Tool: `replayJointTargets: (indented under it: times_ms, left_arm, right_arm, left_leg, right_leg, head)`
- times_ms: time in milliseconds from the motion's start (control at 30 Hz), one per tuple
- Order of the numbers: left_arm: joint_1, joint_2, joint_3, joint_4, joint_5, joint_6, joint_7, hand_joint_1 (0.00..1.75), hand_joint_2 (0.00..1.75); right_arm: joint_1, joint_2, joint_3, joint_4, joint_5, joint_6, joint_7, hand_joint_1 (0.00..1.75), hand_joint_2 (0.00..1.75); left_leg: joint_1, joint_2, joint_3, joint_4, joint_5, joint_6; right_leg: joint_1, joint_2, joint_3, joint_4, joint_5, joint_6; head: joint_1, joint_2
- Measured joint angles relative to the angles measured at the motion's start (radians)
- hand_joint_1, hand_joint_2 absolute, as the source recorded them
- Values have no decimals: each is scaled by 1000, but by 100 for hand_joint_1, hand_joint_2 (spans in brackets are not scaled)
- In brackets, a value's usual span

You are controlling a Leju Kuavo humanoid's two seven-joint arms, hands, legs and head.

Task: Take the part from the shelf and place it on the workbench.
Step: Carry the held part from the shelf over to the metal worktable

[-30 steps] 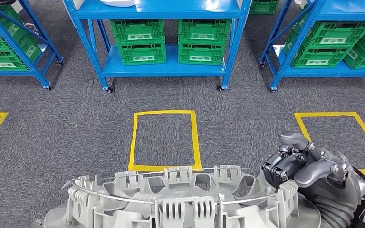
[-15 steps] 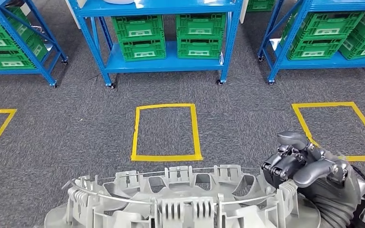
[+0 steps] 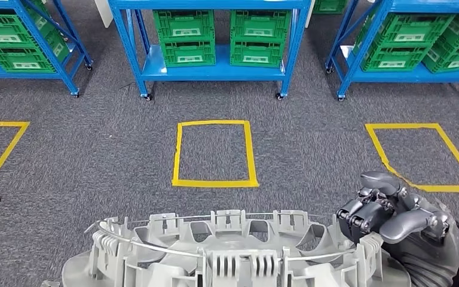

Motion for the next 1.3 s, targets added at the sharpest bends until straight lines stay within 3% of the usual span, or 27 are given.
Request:
replayJointTargets:
  times_ms: [33, 67, 100, 167, 200, 267, 300, 333, 367, 433, 467, 500, 533, 600, 667, 700, 767, 800, 867, 933, 967, 1000, 1033, 1067, 1133, 1200, 1300]
  left_arm:
    - [-1, -1, 0, 0, -3, 0, -2, 0, 0]
    - [-1, -1, 0, 0, -5, 0, -3, 0, 0]
    - [-1, -1, 0, 0, -6, -1, -3, 0, 0]
    - [-3, -1, 1, 0, -7, -2, -5, 0, 0]
    - [-3, -1, 1, 0, -8, -3, -7, 0, 0]
    - [-3, 0, 2, 0, -10, -4, -12, 0, 0]
    - [-2, 0, 3, 0, -13, -3, -15, 0, 0]
    - [-2, 0, 4, 1, -17, -3, -17, 0, 0]
    - [-2, 1, 5, 1, -20, -2, -20, 0, 0]
    - [-3, 0, 7, 2, -25, -1, -23, 0, 0]
    - [-5, 1, 7, 3, -27, -1, -24, 0, 0]
    - [-8, 1, 8, 3, -28, -1, -25, 0, 0]
    - [-10, 1, 8, 3, -29, -1, -26, 0, 0]
    - [-14, 1, 8, 3, -31, -1, -29, 0, 0]
    - [-17, 3, 8, 3, -34, -1, -32, 0, 0]
    - [-18, 4, 10, 3, -36, -1, -33, 0, 0]
    - [-21, 5, 13, 3, -39, -1, -36, 0, 0]
    - [-21, 4, 15, 3, -39, -1, -37, 0, 0]
    - [-23, 3, 19, 3, -40, -3, -40, 0, 0]
    - [-26, 1, 23, 4, -40, -5, -42, 0, 0]
    - [-27, 1, 25, 5, -40, -5, -42, 0, 0]
    - [-28, 0, 27, 6, -41, -5, -43, 0, 0]
    - [-28, 0, 29, 8, -41, -4, -43, 0, 0]
    - [-29, -1, 30, 10, -41, -4, -43, 0, 0]
    - [-30, -1, 33, 13, -41, -4, -43, 0, 0]
    - [-31, -1, 34, 14, -41, -3, -45, 0, 0]
    - [-31, 0, 36, 16, -41, -4, -48, 0, 0]
  right_arm:
    - [2, 0, -1, 0, 0, 0, 0, 175, 175]
    - [4, 0, -2, -1, 0, 0, 0, 175, 175]
    - [4, 0, -3, -2, 0, 0, 0, 175, 175]
    - [4, 0, -4, -8, 0, 0, 0, 175, 175]
    - [5, 0, -5, -11, -1, 0, 0, 175, 175]
    - [7, 0, -7, -14, -1, 0, 0, 175, 175]
    - [9, 1, -7, -14, -1, 0, 0, 175, 175]
    - [10, 1, -8, -14, -1, 0, 1, 175, 175]
    - [11, 2, -8, -14, -1, 0, 1, 175, 175]
    - [12, 4, -8, -14, -1, 0, 2, 175, 175]
    - [13, 5, -8, -14, -1, 0, 2, 175, 175]
    - [14, 6, -8, -14, -1, 0, 3, 175, 175]
    - [15, 6, -8, -14, -1, 0, 3, 175, 175]
    - [15, 7, -8, -15, -1, 0, 6, 175, 175]
    - [15, 8, -8, -18, -1, 0, 10, 175, 175]
    - [15, 8, -8, -19, -1, 0, 11, 175, 175]
    - [15, 9, -7, -20, -1, 0, 15, 175, 175]
    - [15, 9, -7, -20, -1, 0, 17, 175, 175]
    - [14, 9, -7, -21, -2, 0, 23, 175, 175]
    - [13, 10, -6, -21, -3, 0, 28, 175, 175]
    - [14, 10, -4, -21, -3, 0, 31, 175, 175]
    - [13, 11, -3, -21, -2, 0, 35, 175, 175]
    - [13, 12, -1, -21, -2, 1, 38, 175, 175]
    - [13, 12, 0, -21, -1, 1, 40, 175, 175]
    - [9, 13, 1, -22, -1, 1, 41, 175, 175]
    - [5, 13, 1, -23, 0, 1, 41, 175, 175]
    - [4, 13, 1, -25, 7, 1, 39, 175, 175]
  left_leg:
    - [-1, 1, -22, 5, 13, -1]
    - [-2, 1, -43, 12, 25, -3]
    - [-3, 1, -62, 21, 35, -6]
    - [-6, 0, -90, 39, 52, -14]
    - [-7, 0, -99, 43, 63, -19]
    - [-4, -1, -112, 44, 83, -30]
    - [-1, -2, -119, 50, 73, -37]
    - [2, -3, -127, 69, 43, -44]
    - [6, -5, -137, 106, -6, -51]
    - [13, -6, -156, 227, -113, -64]
    - [16, -6, -159, 286, -137, -68]
    - [18, -6, -153, 324, -134, -70]
    - [19, -6, -134, 334, -111, -71]
    - [19, -8, -42, 246, -63, -64]
    - [14, -11, 75, 87, -82, -51]
    - [10, -12, 108, 32, -99, -45]
    - [5, -11, 118, -6, -104, -32]
    - [4, -9, 110, -10, -93, -24]
    - [7, -6, 91, -18, -67, -7]
    - [7, -4, 62, -18, -41, 0]
    - [7, -4, 47, -17, -29, -1]
    - [6, -4, 33, -16, -18, -2]
    - [7, -3, 19, -13, -8, -5]
    - [8, -3, 5, -8, 0, -8]
    - [7, -3, -21, 12, 9, -15]
    - [4, -3, -44, 35, 14, -25]
    - [6, -4, -64, 51, 21, -44]
  right_leg:
    - [0, 0, 23, 3, 22, 11]
    - [0, 0, 64, -33, 45, 18]
    - [1, 0, 125, -102, 54, 19]
    - [5, 0, 241, -269, 25, 6]
    - [8, 0, 269, -320, 9, -3]
    - [10, -1, 262, -343, 9, -17]
    - [9, -2, 251, -343, 20, -25]
    - [6, -4, 239, -343, 32, -33]
    - [4, -6, 226, -343, 46, -39]
    - [5, -6, 197, -342, 73, -44]
    - [6, -6, 180, -340, 87, -43]
    - [6, -6, 163, -336, 101, -41]
    - [6, -6, 144, -332, 113, -39]
    - [7, -5, 111, -321, 133, -34]
    - [9, -6, 92, -316, 152, -24]
    - [8, -7, 89, -317, 162, -19]
    - [6, -10, 85, -322, 180, -6]
    - [4, -10, 81, -320, 179, -3]
    - [3, -7, 60, -273, 126, -10]
    - [2, -4, 21, -152, 34, -19]
    - [1, -3, 4, -86, 8, -15]
    - [1, -3, -2, -38, 5, -6]
    - [0, -3, 8, -23, 20, 6]
    - [-1, -3, 38, -46, 45, 17]
    - [-1, -3, 141, -182, 70, 23]
    - [2, -1, 214, -298, 50, 10]
    - [2, 1, 212, -322, 40, -14]
  head:
    - [0, 0]
    - [0, 0]
    - [0, 0]
    - [-1, 0]
    - [-1, 0]
    - [-1, 0]
    - [-1, 0]
    - [-2, 0]
    - [-3, 0]
    - [-4, 0]
    - [-4, 0]
    - [-5, 0]
    - [-5, 0]
    - [-5, 0]
    - [-4, 0]
    - [-4, 0]
    - [-4, 0]
    - [-4, 0]
    - [-2, 0]
    - [0, 0]
    - [0, 0]
    - [0, 0]
    - [1, 0]
    - [0, 0]
    - [1, 0]
    - [1, 0]
    - [0, 0]
